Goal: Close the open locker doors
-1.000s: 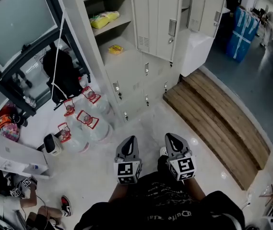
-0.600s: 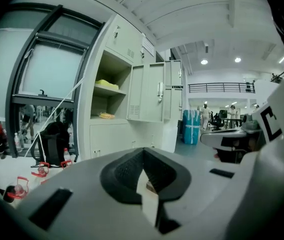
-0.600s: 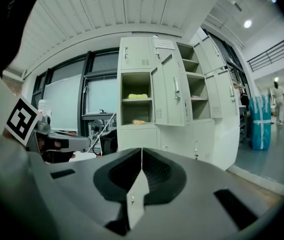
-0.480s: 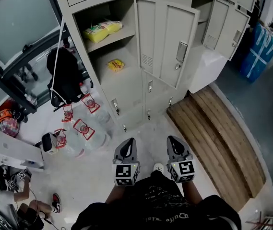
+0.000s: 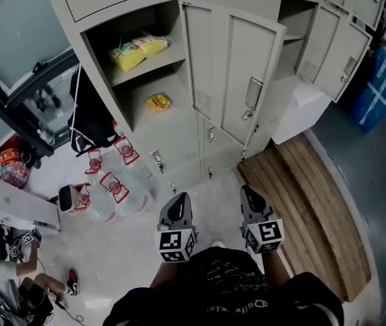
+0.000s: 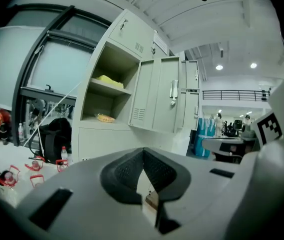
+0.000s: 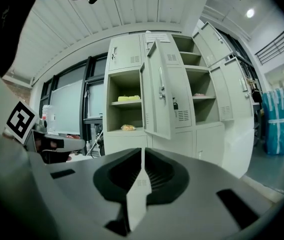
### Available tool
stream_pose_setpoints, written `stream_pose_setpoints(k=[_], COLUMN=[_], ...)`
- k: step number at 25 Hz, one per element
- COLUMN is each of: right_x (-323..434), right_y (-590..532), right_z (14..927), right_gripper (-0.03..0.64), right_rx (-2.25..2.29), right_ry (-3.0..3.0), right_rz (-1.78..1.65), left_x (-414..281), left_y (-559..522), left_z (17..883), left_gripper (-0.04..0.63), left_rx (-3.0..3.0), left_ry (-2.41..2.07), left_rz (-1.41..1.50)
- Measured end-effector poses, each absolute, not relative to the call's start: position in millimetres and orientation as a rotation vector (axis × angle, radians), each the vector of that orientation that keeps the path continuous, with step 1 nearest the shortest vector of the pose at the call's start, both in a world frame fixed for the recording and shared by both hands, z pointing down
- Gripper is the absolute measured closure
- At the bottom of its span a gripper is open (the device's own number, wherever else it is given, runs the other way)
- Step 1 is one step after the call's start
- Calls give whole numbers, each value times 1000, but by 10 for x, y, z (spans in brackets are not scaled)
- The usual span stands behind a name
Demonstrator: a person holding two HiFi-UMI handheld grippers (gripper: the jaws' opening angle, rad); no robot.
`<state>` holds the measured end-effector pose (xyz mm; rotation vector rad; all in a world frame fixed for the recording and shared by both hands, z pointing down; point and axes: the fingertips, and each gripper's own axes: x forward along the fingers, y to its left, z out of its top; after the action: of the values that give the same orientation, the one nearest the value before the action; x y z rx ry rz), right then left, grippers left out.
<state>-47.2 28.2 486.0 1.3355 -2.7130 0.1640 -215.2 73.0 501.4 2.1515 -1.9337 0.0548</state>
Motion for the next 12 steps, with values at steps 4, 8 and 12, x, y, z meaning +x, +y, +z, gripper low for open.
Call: stream_pose_setpoints(k=[4,8,12], right_x=[-379,-276,-195], right_y=[49,-169,-375], right_z=[4838,4719,4608], right_gripper=[611,609,580], right_rx=[1285,1298,1299], right_ry=[-2727,-2758,-2802], right_rz=[132,124,161], left_x=[-2075,-2016,-2067], left_y=[584,489,479], left_z=[5032,4997,5019], left_gripper=[588,588,588], left_rx=[2109,2097,2062], left_ry=[-1977,-2007,-2034], left_rz=[47,47,60])
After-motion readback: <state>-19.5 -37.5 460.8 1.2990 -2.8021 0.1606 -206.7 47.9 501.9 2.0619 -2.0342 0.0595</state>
